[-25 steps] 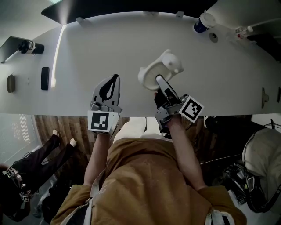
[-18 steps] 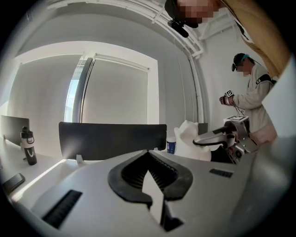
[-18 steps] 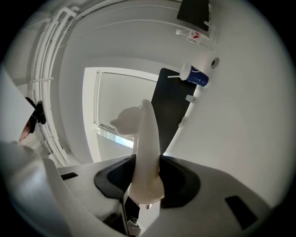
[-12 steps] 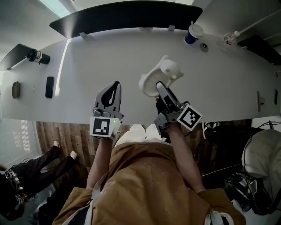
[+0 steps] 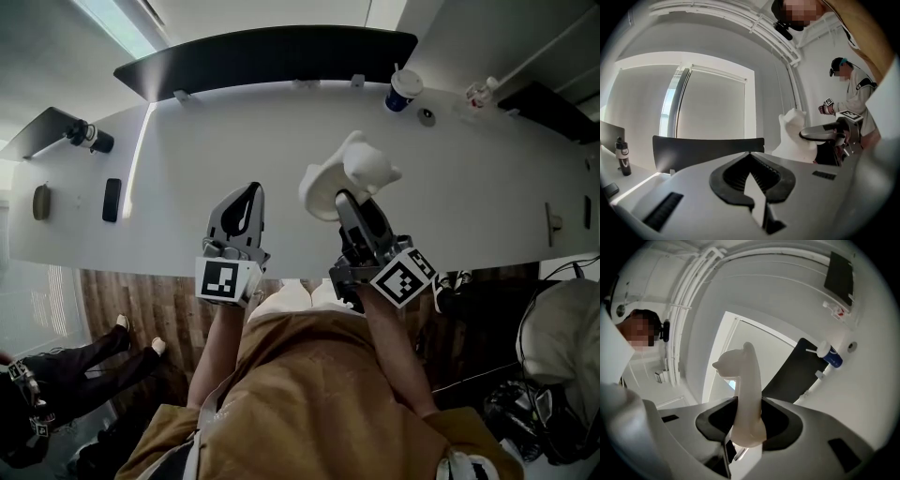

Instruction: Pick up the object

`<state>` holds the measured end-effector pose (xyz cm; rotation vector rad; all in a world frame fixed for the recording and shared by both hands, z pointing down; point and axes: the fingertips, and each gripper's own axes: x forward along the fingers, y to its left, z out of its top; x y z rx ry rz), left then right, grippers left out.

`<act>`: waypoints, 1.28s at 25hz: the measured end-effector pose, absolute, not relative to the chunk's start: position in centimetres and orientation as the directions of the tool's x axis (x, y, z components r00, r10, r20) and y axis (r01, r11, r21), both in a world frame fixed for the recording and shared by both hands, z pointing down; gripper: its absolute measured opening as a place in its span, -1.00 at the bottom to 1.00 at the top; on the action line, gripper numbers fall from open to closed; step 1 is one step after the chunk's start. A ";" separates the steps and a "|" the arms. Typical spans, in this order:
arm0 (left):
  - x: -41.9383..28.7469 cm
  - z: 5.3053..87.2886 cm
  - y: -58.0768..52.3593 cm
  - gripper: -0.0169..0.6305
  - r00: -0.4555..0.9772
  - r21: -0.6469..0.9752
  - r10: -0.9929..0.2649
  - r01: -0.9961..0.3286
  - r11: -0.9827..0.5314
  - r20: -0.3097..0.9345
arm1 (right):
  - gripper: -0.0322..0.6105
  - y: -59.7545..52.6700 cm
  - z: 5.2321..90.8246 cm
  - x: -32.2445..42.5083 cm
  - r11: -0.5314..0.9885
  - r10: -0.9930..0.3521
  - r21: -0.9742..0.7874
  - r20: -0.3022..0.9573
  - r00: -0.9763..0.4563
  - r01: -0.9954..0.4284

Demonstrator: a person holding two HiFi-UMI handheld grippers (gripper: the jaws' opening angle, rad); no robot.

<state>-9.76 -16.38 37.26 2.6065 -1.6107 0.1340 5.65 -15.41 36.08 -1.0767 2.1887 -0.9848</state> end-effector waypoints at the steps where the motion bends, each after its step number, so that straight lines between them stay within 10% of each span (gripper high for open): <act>1: -9.5 37.1 -16.4 -0.93 0.446 0.018 -0.888 -0.894 -0.447 0.109 | -0.38 -15.4 35.6 5.9 0.437 -0.823 -0.763 -0.125 -0.555 -0.476; 32: -5.2 35.5 -16.8 -0.93 0.503 0.061 -0.863 -0.864 -0.500 0.045 | -0.47 -14.1 32.8 4.3 0.583 -0.763 -0.584 -0.153 -0.628 -0.565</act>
